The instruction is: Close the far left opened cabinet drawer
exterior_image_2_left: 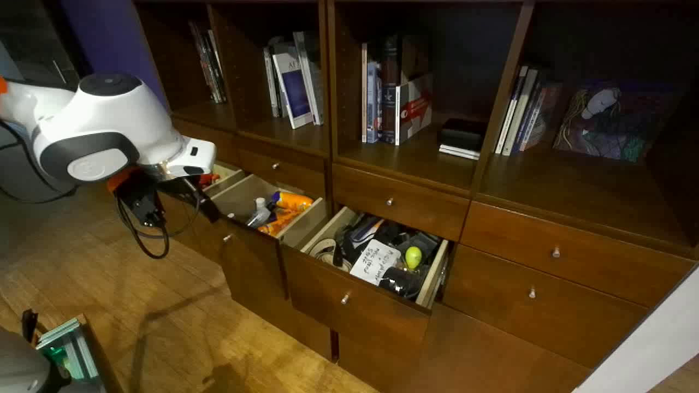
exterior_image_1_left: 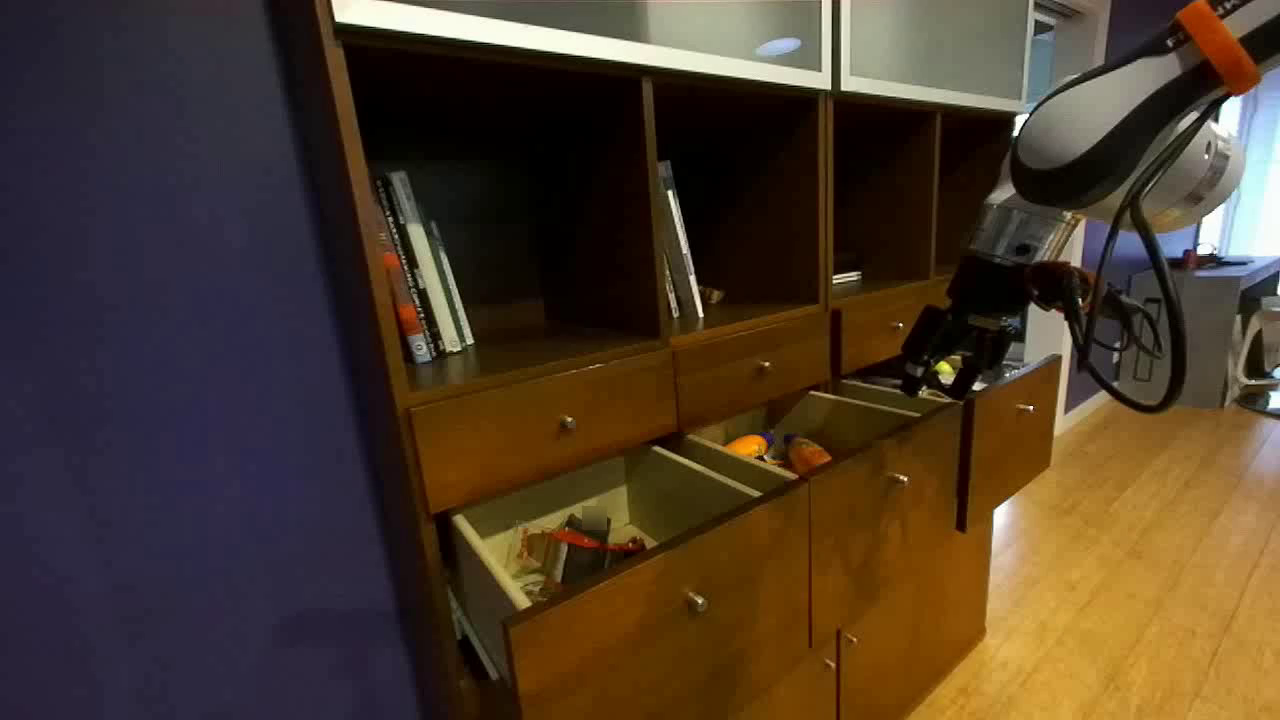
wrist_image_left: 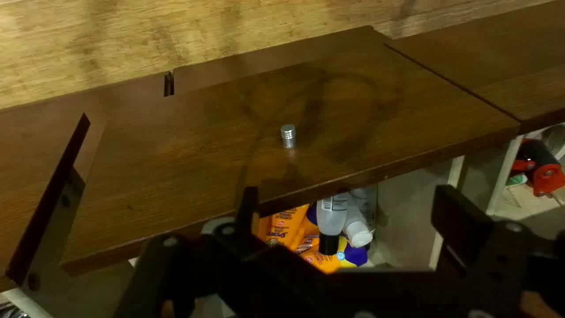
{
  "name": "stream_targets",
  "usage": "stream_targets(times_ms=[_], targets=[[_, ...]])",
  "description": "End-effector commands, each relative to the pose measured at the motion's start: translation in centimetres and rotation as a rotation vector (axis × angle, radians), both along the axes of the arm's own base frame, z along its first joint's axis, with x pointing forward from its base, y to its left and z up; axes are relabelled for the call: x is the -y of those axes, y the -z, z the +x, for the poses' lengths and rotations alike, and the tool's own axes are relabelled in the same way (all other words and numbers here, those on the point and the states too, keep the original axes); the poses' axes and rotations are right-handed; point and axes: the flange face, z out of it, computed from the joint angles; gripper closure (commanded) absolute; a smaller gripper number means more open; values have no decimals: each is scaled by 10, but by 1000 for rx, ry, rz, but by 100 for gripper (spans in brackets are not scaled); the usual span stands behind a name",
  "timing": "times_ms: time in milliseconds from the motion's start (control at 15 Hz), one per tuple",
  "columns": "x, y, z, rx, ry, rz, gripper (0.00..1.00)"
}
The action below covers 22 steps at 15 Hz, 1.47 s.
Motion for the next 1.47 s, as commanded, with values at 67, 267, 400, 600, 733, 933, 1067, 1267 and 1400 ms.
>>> stream_targets(times_ms=[67,267,400,600,733,933,1067,1267,1400], targets=[[0,2,0,-8,0,-1,0],[0,3,0,-11,0,-1,0],[0,3,0,-11,0,-1,0],[0,3,0,-11,0,-1,0],[0,3,0,-11,0,-1,0],[0,3,0,-11,0,-1,0],[-15,0,-2,-17,-28,54,0],[-59,-1,-10,-79,-49,119,0],[-94,2,-22,-149,-73,156,0]])
